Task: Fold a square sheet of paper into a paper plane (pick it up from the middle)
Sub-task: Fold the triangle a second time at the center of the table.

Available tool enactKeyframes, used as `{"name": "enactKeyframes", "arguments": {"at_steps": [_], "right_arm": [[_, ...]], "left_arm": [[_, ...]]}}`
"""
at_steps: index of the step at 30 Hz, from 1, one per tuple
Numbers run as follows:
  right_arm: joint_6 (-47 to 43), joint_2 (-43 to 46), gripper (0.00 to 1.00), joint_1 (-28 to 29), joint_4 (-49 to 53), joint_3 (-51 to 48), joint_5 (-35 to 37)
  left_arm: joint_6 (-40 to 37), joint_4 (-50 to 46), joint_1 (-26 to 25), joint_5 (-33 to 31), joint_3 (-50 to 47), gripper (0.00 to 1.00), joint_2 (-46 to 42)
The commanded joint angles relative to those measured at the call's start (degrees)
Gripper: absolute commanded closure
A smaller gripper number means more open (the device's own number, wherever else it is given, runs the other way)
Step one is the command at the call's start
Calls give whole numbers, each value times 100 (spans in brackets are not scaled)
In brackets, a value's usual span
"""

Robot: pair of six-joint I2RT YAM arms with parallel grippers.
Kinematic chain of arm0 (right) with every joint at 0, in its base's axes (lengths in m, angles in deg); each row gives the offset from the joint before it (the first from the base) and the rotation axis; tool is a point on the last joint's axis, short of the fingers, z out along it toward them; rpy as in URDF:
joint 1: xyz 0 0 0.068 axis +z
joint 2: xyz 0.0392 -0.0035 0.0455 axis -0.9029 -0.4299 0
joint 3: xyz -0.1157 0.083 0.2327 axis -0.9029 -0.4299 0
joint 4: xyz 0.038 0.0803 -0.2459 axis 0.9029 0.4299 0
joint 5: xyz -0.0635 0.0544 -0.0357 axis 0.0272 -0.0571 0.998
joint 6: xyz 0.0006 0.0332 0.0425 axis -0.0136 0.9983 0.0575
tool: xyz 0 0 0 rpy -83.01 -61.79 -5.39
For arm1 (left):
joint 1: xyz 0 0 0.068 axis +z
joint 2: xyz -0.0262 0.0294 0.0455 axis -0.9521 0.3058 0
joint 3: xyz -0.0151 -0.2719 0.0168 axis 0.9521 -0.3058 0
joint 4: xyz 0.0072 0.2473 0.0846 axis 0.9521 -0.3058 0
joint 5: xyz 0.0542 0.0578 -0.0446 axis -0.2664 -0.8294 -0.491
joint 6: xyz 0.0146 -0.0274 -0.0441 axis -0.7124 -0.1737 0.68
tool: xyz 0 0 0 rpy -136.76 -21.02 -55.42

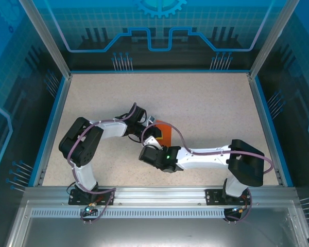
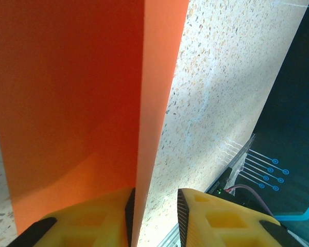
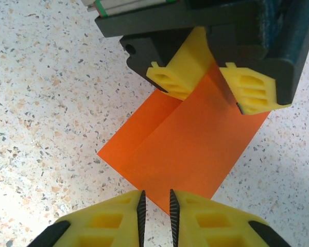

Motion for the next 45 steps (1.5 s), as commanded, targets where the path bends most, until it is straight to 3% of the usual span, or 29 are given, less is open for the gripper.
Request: {"name": "enactKeyframes", "arguments": {"at_steps": [1, 5, 7, 9, 17, 24, 36, 41, 45], "right_arm": [[-118, 209, 76, -135, -161, -121, -378], [-64, 447, 63, -203, -535, -273, -731], [-84, 501, 48, -203, -755, -321, -894], [-71, 381, 39, -188, -729, -240, -803], [188, -458, 34, -85, 11, 318, 181], [224, -314, 52, 21, -13, 238, 454], [113, 51, 87, -74, -161, -34, 26], [49, 236, 93, -218, -206, -170, -170], [-163, 486, 96, -427, -594, -413, -917]], "left_arm": [[-7, -219, 7, -11, 87, 70, -167], [0, -214, 7, 6, 97, 70, -202], [-1, -218, 9, 6, 89, 70, -224], [-3, -220, 6, 14, 89, 70, -244], [1, -221, 6, 15, 77, 70, -285], [-15, -245, 12, -3, 85, 70, -256], [-11, -266, 6, -40, 67, 70, -273], [-3, -304, 6, -81, 67, 70, -312], [-23, -404, 13, -188, 94, 67, -359]]}}
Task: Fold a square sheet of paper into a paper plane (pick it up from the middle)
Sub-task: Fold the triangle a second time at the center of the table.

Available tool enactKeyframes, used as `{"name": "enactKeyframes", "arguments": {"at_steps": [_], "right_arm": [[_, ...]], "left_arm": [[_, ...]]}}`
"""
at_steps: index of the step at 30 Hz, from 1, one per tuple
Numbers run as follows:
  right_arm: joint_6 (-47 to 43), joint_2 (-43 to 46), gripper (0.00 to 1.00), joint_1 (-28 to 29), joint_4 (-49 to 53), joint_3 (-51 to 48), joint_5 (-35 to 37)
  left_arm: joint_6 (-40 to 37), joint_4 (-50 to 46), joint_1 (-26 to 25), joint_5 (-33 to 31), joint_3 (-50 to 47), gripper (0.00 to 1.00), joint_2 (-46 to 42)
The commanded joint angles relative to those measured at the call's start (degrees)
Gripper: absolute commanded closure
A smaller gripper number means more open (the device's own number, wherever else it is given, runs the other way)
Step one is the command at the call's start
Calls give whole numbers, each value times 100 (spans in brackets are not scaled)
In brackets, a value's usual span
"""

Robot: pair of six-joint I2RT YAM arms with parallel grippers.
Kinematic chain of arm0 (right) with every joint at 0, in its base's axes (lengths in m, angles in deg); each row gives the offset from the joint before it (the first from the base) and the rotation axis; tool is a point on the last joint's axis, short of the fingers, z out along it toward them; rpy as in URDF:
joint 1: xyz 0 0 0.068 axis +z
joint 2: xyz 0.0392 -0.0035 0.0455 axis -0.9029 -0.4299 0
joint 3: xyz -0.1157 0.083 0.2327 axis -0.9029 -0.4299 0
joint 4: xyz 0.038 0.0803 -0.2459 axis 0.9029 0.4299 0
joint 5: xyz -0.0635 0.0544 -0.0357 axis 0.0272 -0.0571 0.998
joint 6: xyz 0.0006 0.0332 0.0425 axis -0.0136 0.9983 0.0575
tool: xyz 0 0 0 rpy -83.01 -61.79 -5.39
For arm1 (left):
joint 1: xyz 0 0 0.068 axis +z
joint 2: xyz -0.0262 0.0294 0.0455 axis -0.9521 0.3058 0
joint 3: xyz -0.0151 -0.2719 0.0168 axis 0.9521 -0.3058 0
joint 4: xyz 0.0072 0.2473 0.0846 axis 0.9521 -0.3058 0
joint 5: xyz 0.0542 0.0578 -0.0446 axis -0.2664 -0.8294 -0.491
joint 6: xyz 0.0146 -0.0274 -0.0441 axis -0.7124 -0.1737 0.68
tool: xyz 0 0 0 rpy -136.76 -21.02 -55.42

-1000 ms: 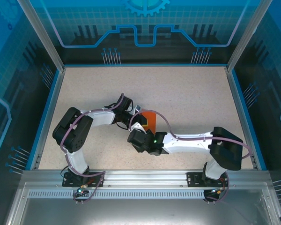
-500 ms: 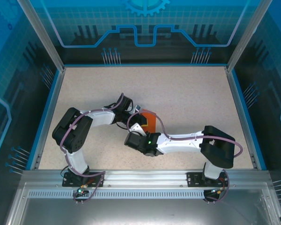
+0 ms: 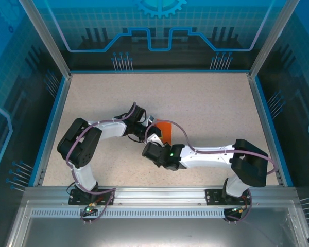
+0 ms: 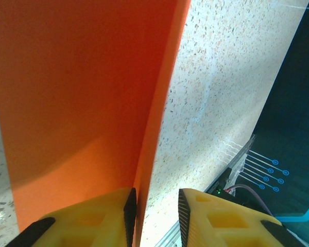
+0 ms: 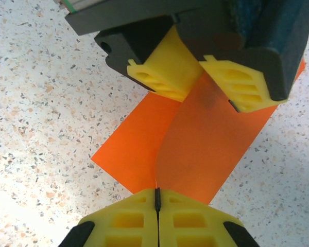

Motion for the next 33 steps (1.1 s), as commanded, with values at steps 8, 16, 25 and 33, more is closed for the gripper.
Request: {"name": "enactKeyframes", "arguments": {"at_steps": [8, 16, 25, 33], "right_arm": [[-256, 940, 98, -1080, -1289, -1014, -2555], [-325, 1174, 97, -2103, -1844, -1457, -4162], [-276, 848, 98, -2802, -2348, -1535, -5158], [-377, 722, 98, -3307, -2437, -1625, -5536]], "left_arm": [[11, -576, 6, -756, 42, 55, -581], [19, -851, 8, -1264, 24, 43, -849], [38, -854, 11, -1531, -156, 39, -1143], [94, -762, 7, -1425, -247, 39, -1164]]}}
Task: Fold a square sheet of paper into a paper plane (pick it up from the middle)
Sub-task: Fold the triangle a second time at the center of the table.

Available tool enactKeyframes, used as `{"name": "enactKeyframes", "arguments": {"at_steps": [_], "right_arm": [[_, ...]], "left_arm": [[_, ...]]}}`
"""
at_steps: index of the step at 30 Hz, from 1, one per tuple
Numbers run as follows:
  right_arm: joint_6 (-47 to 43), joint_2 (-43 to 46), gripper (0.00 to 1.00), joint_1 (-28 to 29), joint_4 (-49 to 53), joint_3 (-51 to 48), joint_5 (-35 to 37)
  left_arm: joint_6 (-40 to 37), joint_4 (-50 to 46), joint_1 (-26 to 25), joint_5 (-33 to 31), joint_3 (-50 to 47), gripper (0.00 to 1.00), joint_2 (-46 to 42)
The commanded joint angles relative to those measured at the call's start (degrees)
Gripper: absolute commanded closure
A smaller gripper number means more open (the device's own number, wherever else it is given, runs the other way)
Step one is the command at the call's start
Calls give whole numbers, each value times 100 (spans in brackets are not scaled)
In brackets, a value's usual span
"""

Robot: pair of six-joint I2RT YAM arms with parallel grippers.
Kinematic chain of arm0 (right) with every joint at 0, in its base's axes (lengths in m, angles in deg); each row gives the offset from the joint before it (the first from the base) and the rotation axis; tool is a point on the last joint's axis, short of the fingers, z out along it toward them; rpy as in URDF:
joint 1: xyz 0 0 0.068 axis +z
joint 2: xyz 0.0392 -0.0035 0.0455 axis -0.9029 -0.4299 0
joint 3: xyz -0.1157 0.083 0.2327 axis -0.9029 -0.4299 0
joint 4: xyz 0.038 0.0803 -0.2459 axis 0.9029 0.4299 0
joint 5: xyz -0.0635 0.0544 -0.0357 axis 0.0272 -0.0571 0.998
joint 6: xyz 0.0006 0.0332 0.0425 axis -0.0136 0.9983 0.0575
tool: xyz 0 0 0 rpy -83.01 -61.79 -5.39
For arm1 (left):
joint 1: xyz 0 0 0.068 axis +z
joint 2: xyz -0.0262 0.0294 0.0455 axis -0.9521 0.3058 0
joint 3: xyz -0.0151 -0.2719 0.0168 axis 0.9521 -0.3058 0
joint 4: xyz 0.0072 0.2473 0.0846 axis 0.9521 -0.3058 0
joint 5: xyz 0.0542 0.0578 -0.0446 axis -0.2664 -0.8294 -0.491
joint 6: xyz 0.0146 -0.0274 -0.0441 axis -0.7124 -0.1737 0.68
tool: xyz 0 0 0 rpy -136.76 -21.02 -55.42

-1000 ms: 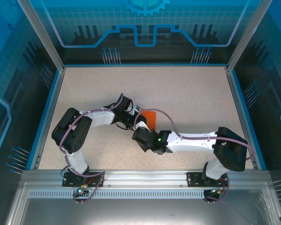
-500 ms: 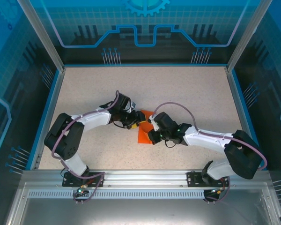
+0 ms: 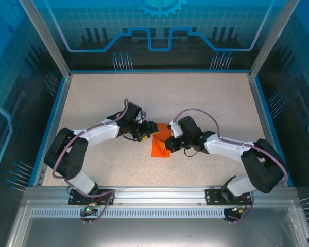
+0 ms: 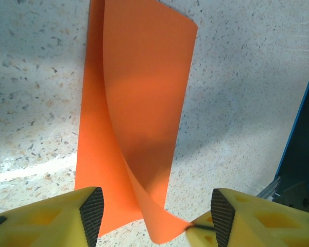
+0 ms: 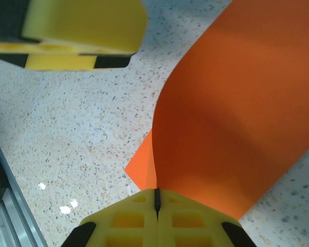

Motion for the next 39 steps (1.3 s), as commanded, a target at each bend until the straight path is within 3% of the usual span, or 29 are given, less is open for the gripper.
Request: {"name": "enactKeyframes", "arguments": {"at_steps": [1, 9, 20, 39], "right_arm": [[-162, -107, 98, -247, -146, -45, -417], [-389, -495, 97, -469, 271, 189, -420], [-692, -1073, 97, -500, 683, 711, -135], [-1263, -1438, 96, -523, 1331, 1362, 203]], "left_arm": [[106, 28, 5, 31, -154, 39, -139], [47, 115, -5, 140, -256, 42, -130], [-130, 3, -134, 187, -253, 54, -60], [80, 232, -446, 198, -341, 60, 62]]}}
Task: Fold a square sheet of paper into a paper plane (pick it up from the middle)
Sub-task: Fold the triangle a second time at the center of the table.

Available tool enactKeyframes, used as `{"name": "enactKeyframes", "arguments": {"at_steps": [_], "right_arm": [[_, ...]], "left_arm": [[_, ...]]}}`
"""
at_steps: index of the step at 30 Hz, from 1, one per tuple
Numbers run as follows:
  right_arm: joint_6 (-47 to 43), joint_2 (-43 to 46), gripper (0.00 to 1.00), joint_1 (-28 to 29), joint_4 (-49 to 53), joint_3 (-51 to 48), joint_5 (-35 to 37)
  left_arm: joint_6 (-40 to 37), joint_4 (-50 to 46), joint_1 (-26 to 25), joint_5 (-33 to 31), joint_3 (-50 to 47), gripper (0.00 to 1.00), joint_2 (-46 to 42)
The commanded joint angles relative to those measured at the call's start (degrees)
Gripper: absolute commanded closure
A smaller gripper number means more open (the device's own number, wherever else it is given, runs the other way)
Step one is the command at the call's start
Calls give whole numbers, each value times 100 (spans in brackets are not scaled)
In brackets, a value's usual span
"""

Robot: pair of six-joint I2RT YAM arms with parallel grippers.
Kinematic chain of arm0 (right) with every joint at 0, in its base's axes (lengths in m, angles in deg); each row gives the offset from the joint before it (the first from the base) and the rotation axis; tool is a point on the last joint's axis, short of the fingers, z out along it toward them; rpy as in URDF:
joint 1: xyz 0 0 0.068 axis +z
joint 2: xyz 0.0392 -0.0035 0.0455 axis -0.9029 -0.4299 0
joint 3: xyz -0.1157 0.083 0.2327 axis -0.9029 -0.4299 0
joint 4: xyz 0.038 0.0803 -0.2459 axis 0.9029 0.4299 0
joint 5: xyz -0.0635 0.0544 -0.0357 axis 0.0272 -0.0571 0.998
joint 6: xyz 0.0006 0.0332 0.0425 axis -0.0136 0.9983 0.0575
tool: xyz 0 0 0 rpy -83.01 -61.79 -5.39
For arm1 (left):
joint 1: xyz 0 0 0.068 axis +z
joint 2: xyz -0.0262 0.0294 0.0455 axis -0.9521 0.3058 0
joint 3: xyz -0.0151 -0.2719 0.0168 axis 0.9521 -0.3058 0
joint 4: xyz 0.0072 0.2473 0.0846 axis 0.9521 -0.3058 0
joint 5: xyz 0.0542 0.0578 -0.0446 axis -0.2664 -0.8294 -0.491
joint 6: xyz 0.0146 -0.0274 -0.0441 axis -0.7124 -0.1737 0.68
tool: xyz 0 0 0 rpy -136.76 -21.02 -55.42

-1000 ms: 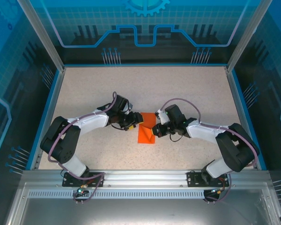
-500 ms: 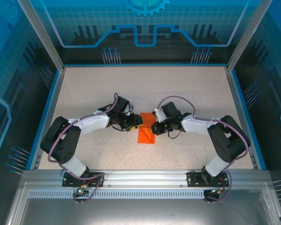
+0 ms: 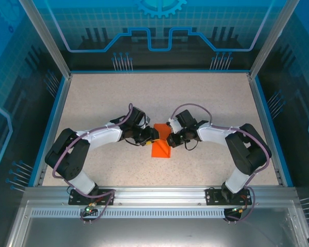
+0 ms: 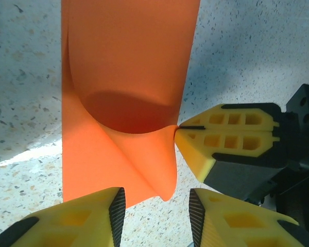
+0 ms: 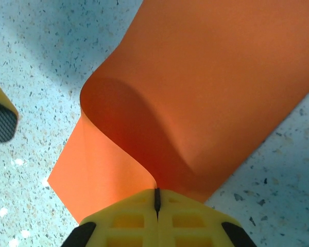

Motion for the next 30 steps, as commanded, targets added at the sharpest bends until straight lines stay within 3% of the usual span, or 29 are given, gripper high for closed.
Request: {"name": "enactKeyframes", "arguments": {"at_steps": [1, 19, 25, 30], "right_arm": [[-236, -120, 96, -92, 266, 276, 113], [-482, -83, 96, -142, 474, 282, 104], [-780, -21, 96, -116, 619, 318, -577], [-889, -250, 96, -119, 790, 459, -278]], "left_arm": [[113, 156, -81, 141, -133, 61, 77], [594, 608, -310, 48, -39, 63, 321], [643, 576, -336, -164, -33, 64, 211], [674, 468, -336, -379, -29, 64, 108]]}}
